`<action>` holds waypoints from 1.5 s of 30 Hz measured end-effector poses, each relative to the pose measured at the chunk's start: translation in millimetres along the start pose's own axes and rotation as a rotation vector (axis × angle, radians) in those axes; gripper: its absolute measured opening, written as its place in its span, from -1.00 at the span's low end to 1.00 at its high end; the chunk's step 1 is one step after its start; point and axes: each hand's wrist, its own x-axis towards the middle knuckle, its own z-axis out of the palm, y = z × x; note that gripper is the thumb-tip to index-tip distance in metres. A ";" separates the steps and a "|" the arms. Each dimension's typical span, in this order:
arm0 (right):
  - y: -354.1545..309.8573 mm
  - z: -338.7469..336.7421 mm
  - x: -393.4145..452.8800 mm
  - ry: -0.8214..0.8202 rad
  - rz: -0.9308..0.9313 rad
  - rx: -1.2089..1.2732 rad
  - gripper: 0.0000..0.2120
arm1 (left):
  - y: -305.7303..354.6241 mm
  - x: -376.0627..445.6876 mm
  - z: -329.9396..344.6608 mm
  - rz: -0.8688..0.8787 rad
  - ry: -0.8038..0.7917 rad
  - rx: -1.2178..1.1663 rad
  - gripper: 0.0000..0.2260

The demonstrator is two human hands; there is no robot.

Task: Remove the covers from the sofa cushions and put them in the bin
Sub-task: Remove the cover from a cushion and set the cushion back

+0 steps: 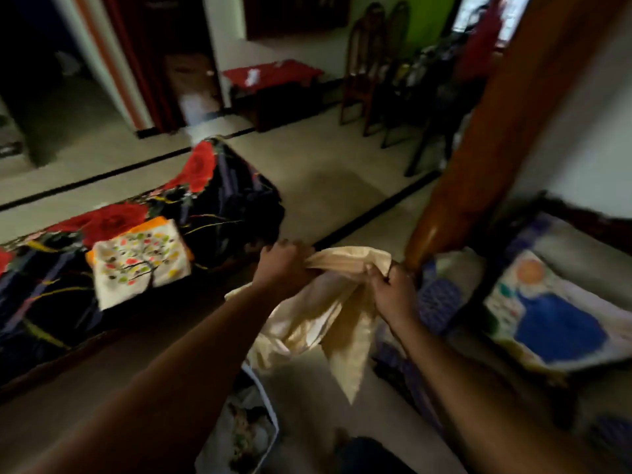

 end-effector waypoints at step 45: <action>576.7 -918.7 -515.5 0.796 0.975 -0.385 -0.88 | 1143.3 -362.5 366.7 1.066 -0.471 -0.146 -0.66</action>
